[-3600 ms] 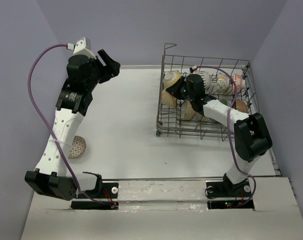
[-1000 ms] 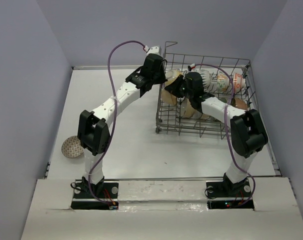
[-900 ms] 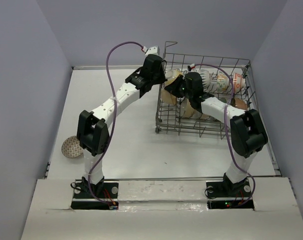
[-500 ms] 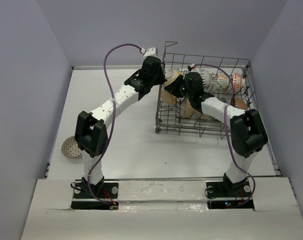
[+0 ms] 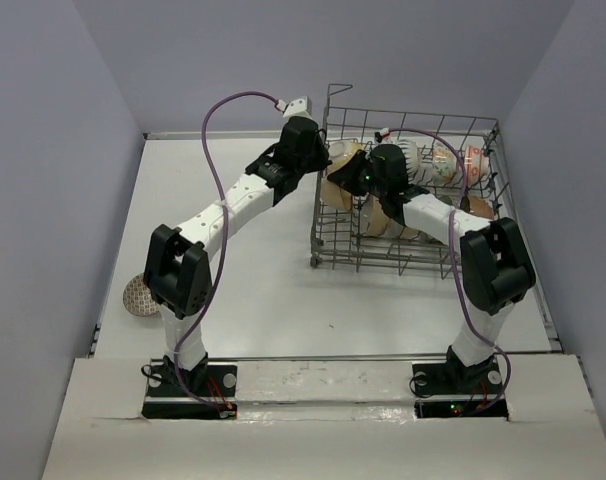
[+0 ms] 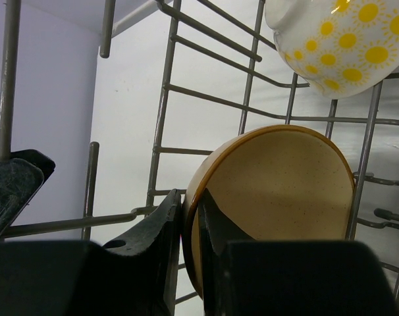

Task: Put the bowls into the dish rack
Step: Turn the bowl upside down over the dish rack.

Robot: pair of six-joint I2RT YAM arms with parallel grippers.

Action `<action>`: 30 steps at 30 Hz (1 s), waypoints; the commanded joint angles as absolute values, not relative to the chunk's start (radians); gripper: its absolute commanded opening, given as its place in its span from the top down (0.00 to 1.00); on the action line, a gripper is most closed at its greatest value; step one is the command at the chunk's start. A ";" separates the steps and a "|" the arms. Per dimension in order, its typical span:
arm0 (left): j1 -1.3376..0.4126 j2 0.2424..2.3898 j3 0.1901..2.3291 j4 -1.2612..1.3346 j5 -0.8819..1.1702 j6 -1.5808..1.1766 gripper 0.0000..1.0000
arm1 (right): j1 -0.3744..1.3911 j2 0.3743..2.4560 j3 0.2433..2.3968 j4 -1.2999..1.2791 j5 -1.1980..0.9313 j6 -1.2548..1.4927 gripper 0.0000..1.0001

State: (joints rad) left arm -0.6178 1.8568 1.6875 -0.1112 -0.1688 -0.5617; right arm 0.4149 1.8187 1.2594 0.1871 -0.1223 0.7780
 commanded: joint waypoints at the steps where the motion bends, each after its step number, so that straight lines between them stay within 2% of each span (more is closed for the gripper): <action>1: -0.601 1.720 1.655 -0.264 -0.196 -0.477 1.00 | 0.338 1.917 1.203 0.026 0.067 0.666 0.93; 10: -0.607 1.707 1.649 -0.262 -0.190 -0.476 1.00 | 0.337 1.937 1.239 0.003 0.113 0.635 0.91; 13: -0.609 1.706 1.649 -0.264 -0.189 -0.476 1.00 | 0.337 1.948 1.264 -0.040 0.138 0.617 0.99; 28: -0.609 1.689 1.640 -0.268 -0.181 -0.477 1.00 | 0.328 1.911 1.210 -0.078 0.314 0.555 0.99; 30: -0.609 1.687 1.640 -0.268 -0.179 -0.477 1.00 | 0.328 1.914 1.212 -0.094 0.334 0.545 0.95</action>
